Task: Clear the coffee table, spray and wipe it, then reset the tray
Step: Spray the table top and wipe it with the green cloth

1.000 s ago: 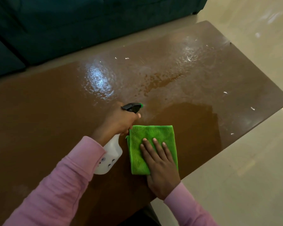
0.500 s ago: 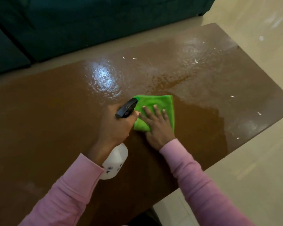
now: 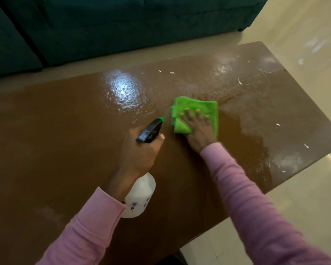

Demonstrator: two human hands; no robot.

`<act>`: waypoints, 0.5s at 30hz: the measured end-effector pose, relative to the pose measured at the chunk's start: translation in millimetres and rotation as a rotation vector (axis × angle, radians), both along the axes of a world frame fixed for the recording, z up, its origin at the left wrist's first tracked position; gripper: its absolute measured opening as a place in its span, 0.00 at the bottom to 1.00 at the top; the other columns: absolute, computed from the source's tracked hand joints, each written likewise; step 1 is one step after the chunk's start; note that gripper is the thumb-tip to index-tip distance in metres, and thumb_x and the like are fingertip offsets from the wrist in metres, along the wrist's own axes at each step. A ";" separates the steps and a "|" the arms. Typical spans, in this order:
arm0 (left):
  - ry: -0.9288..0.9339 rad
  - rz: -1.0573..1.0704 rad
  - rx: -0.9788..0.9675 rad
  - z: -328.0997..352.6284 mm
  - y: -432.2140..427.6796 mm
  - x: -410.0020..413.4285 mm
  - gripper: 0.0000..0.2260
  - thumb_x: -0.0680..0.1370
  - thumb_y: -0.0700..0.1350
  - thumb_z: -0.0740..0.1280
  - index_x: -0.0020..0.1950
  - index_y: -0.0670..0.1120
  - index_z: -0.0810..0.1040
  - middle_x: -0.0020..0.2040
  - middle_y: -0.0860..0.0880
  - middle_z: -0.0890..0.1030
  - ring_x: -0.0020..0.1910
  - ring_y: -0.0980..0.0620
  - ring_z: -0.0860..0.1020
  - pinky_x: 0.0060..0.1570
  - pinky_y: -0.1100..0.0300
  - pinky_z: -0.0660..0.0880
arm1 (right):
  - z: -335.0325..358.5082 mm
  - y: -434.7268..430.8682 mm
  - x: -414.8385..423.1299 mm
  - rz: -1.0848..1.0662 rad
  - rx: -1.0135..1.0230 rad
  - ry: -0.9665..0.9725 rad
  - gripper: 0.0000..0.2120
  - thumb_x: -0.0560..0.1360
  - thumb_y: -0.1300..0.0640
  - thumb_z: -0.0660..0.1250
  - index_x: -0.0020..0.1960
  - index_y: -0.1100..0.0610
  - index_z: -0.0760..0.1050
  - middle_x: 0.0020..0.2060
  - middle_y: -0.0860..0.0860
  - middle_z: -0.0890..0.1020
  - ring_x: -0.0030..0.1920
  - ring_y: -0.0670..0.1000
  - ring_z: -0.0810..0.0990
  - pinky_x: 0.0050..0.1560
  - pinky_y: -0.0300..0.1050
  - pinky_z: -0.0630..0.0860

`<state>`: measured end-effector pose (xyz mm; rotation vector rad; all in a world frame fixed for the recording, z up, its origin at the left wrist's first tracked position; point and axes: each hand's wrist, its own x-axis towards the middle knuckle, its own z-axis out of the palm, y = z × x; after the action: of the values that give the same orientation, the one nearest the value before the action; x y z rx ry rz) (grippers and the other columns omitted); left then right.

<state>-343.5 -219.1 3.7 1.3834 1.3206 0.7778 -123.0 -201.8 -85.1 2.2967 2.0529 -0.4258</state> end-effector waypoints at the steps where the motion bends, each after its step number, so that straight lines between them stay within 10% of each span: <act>1: 0.001 0.005 0.001 -0.1 0.6 -0.8 0.12 0.76 0.40 0.69 0.39 0.32 0.74 0.27 0.38 0.70 0.25 0.37 0.70 0.26 0.42 0.69 | 0.3 -3.9 -21.6 0.073 0.002 0.014 0.36 0.69 0.55 0.54 0.77 0.45 0.52 0.78 0.46 0.51 0.78 0.56 0.46 0.75 0.58 0.42; 15: 0.046 -0.013 -0.040 1.5 3.1 -7.0 0.13 0.76 0.41 0.68 0.39 0.32 0.72 0.28 0.40 0.70 0.26 0.37 0.71 0.28 0.42 0.71 | 5.9 51.1 -1.7 -0.062 -0.015 -0.018 0.34 0.74 0.60 0.61 0.77 0.48 0.54 0.78 0.48 0.53 0.77 0.58 0.48 0.75 0.57 0.47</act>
<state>-350.5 -215.9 5.2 1.3836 1.3551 0.7109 -124.7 -150.6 -79.2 2.3516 1.9678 -0.4203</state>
